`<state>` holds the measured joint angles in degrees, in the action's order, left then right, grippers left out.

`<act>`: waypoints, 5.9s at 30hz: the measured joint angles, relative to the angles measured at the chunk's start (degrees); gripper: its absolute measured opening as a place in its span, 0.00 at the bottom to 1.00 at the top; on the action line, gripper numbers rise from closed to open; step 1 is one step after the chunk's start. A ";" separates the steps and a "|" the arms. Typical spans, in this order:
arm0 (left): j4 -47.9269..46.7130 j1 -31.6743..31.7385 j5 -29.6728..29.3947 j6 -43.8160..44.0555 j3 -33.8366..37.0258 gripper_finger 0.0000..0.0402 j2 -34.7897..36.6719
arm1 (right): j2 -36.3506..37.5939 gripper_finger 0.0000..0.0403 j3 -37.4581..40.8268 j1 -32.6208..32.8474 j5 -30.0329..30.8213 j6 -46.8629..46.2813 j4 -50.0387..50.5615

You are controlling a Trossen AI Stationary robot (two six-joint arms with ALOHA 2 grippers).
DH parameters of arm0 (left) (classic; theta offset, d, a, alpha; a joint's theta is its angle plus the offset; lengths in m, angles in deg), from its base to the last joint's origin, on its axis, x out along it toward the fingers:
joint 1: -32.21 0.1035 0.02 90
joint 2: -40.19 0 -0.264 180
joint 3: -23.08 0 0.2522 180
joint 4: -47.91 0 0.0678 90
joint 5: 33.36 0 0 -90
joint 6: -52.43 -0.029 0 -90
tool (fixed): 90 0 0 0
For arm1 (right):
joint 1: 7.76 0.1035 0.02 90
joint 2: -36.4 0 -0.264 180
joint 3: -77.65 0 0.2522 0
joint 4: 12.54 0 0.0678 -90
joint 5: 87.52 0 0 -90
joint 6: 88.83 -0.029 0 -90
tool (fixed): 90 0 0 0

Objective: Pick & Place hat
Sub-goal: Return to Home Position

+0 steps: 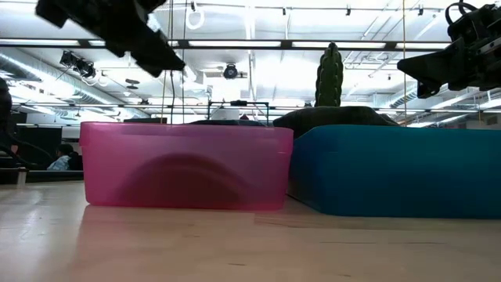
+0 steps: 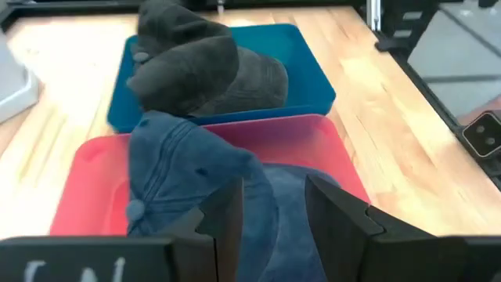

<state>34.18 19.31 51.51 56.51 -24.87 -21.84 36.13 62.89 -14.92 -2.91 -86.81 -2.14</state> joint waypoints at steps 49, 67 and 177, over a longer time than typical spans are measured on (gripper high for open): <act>-3.90 0.19 1.34 -0.70 29.02 0.35 61.80 | 0.00 0.05 0.00 0.01 -0.02 0.00 -0.01; -14.01 -1.21 6.50 -5.09 28.80 0.35 61.78 | 0.00 0.05 0.00 0.01 -0.02 -0.02 0.00; -13.60 -3.08 5.16 -4.72 29.00 0.35 61.67 | 0.00 0.05 0.00 0.00 0.00 -0.01 0.00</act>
<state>20.58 16.22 56.67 51.79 4.13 39.82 36.13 62.89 -14.92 -2.91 -86.82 -2.14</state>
